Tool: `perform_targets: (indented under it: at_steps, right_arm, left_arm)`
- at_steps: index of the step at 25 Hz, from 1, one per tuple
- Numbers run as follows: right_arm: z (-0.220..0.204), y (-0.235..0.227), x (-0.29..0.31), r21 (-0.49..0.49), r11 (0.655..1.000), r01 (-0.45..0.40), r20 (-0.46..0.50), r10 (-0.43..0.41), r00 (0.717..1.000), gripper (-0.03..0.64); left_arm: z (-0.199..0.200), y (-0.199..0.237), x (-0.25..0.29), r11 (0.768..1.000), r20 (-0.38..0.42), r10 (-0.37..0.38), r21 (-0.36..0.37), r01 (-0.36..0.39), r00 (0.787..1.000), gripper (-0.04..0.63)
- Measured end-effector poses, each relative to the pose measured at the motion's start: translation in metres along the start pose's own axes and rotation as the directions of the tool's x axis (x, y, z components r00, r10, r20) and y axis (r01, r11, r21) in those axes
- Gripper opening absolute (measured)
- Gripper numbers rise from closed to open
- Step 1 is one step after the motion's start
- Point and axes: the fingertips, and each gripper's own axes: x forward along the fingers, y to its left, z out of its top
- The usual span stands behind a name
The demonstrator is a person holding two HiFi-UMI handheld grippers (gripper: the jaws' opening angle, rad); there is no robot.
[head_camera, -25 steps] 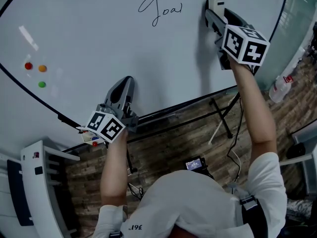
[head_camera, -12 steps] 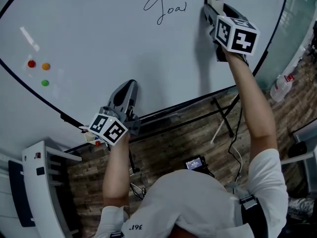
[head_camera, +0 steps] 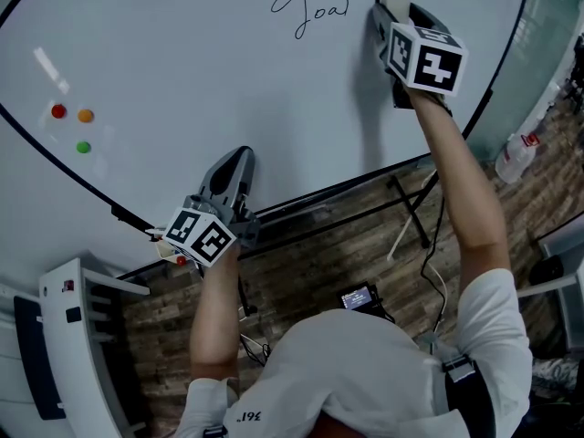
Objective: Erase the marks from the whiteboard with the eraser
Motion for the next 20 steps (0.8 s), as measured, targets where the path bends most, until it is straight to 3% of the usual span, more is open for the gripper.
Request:
perform_targets:
  at_steps: [7,20]
  right_arm:
    - [-0.002,0.018,-0.001,-0.027,0.999,0.020,-0.022,-0.021,1.000,0.256]
    - [-0.002,0.065,-0.007,-0.047,0.999,-0.024,-0.036,0.022,0.999,0.255]
  left_arm:
    - [-0.001,0.003,-0.007,1.000,-0.007,0.001,-0.009,-0.001,1.000,0.008]
    - [0.002,0.006,-0.023,1.000,-0.007,0.001,-0.011,-0.001,1.000,0.008]
